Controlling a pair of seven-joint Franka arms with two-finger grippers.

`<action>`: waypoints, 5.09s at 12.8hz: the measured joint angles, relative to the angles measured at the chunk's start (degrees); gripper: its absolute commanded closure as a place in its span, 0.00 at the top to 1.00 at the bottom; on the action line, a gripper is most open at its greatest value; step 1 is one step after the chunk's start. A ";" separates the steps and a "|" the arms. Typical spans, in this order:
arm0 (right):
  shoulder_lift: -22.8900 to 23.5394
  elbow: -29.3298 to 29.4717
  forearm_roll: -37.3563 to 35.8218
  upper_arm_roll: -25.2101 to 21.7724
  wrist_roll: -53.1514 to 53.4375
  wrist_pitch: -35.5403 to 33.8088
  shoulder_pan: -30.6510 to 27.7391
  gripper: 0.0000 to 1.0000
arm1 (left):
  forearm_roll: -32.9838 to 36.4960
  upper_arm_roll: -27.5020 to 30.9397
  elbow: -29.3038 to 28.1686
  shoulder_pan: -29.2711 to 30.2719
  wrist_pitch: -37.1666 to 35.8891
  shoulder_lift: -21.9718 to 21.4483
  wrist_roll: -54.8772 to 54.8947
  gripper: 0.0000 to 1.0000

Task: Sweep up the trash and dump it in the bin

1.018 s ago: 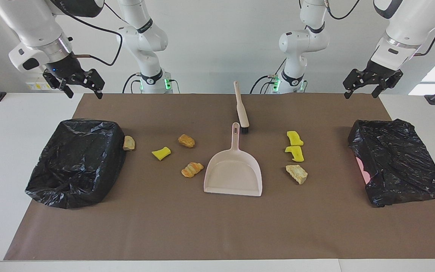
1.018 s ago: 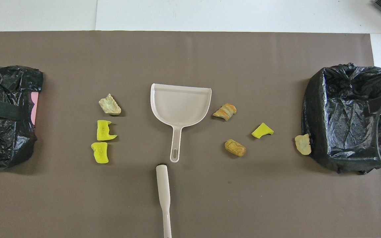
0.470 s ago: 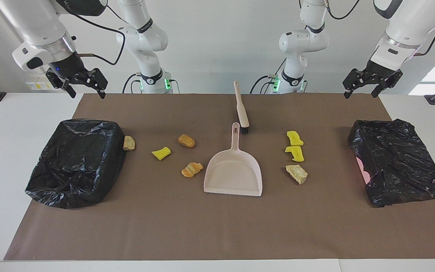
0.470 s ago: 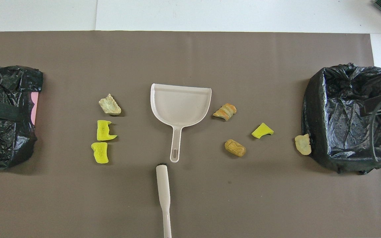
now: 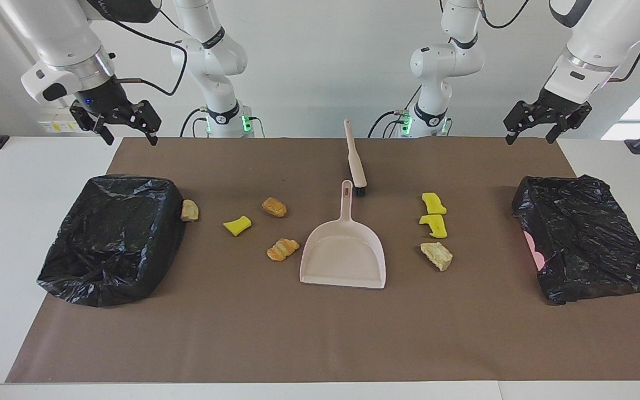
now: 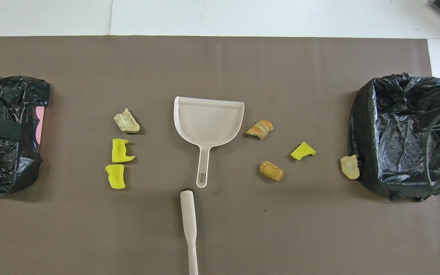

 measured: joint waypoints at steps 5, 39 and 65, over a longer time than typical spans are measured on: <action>0.83 -0.12 -0.38 0.35 0.95 2.45 3.09 1.00 | 0.00 0.02 -0.01 0.03 -0.06 0.00 0.00 1.00; 26.49 -2.00 3.13 1.08 53.57 32.13 38.80 1.00 | -9.66 -1.76 -50.40 -38.62 25.89 -18.66 -32.80 1.00; 17.22 -9.30 3.17 2.37 22.23 24.12 33.88 0.00 | -13.66 -1.52 -55.02 -50.94 33.80 -9.89 -41.85 0.00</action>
